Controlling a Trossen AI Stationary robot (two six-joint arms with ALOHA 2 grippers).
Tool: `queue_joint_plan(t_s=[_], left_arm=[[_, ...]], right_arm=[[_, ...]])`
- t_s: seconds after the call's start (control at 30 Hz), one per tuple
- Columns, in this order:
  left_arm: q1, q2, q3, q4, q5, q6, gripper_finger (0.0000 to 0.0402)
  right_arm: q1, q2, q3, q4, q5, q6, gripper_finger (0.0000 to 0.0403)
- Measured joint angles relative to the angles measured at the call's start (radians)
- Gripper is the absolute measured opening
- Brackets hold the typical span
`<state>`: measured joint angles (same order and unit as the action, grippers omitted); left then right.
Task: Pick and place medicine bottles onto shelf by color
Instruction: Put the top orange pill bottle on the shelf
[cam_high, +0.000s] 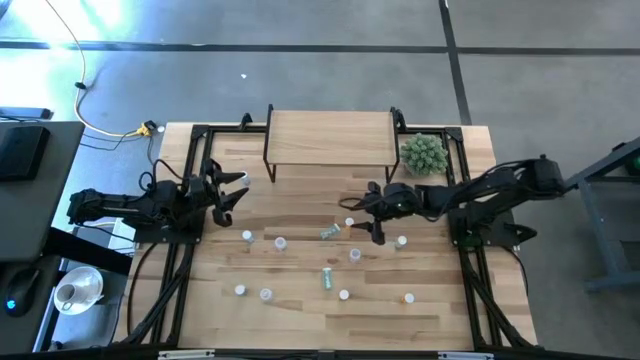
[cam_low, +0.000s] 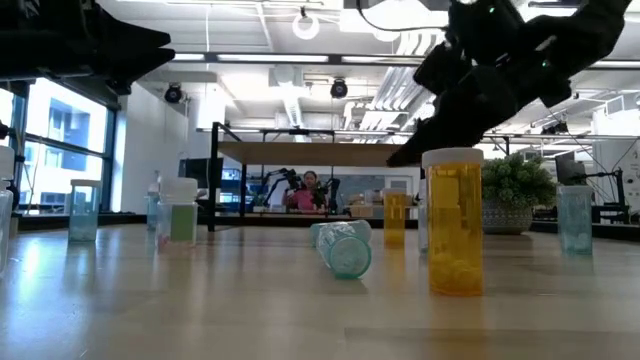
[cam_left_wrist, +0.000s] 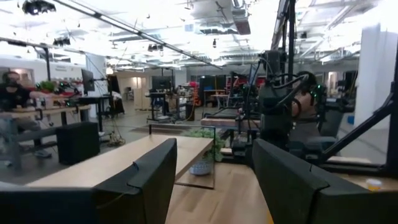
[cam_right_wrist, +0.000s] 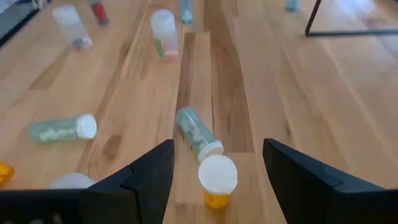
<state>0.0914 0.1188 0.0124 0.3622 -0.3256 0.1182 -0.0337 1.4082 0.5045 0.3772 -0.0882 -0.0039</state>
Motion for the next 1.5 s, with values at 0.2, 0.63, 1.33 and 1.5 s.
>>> queue_joint_plan(t_s=[0.2, 0.63, 1.33, 1.5], left_arm=[[0.000, 0.000, 0.000, 0.001, 0.000, 0.053, 0.0200], [0.000, 0.000, 0.000, 0.002, 0.000, 0.053, 0.0200], [0.000, 0.000, 0.000, -0.018, 0.000, 0.013, 0.0200], [0.000, 0.000, 0.000, -0.049, 0.000, 0.005, 0.0200]], right_arm=[[0.000, 0.073, 0.000, 0.050, -0.010, -0.003, 0.0236], [-0.001, 0.183, 0.000, 0.137, -0.033, -0.014, 0.0236], [-0.035, 0.183, 0.000, 0.109, -0.046, -0.047, 0.0119], [-0.061, 0.182, 0.000, 0.108, -0.048, -0.049, 0.0107]])
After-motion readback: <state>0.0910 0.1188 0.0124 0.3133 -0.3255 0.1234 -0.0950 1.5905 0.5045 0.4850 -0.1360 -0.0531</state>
